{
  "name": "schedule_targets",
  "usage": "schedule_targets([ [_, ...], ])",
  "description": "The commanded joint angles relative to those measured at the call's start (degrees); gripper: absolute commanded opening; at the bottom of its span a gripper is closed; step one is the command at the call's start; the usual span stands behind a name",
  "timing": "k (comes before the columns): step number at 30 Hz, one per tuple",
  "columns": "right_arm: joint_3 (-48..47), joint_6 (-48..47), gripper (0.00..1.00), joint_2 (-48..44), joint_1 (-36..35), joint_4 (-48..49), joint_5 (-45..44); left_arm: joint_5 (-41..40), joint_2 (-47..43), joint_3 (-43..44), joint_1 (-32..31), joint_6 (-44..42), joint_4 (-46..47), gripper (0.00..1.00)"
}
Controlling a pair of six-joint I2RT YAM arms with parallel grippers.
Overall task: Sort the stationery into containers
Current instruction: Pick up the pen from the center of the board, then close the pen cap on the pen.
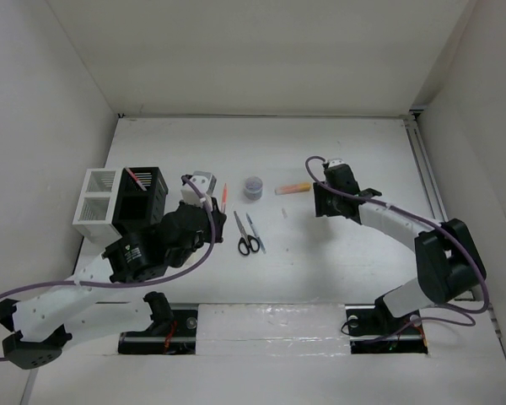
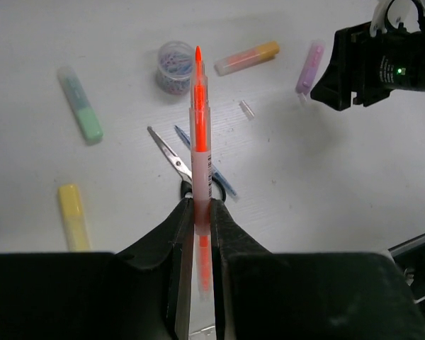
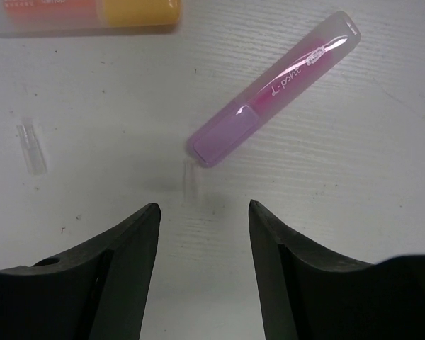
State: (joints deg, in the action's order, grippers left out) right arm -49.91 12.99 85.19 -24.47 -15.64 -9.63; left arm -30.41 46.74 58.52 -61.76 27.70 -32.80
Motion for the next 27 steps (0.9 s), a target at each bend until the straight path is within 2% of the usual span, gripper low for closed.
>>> schedule_targets([
  [1, -2.65, -0.25, 0.59, 1.28, -0.58, 3.51, -0.48, 1.76, -2.35, -2.27, 0.32, -2.57, 4.05, 0.0],
  [17, -4.23, 0.28, 0.56, 9.21, -2.95, 5.71, -0.82, 2.38, -5.96, -3.94, 0.32, -4.15, 6.34, 0.0],
  [19, -4.23, 0.28, 0.53, 9.73, -2.95, 5.71, -0.83, 2.38, -5.96, -3.94, 0.32, -4.15, 6.34, 0.0],
  [27, -4.23, 0.28, 0.49, 10.26, -2.95, 5.71, -1.35, 2.38, -6.49, -3.94, 0.32, -4.15, 6.87, 0.0],
])
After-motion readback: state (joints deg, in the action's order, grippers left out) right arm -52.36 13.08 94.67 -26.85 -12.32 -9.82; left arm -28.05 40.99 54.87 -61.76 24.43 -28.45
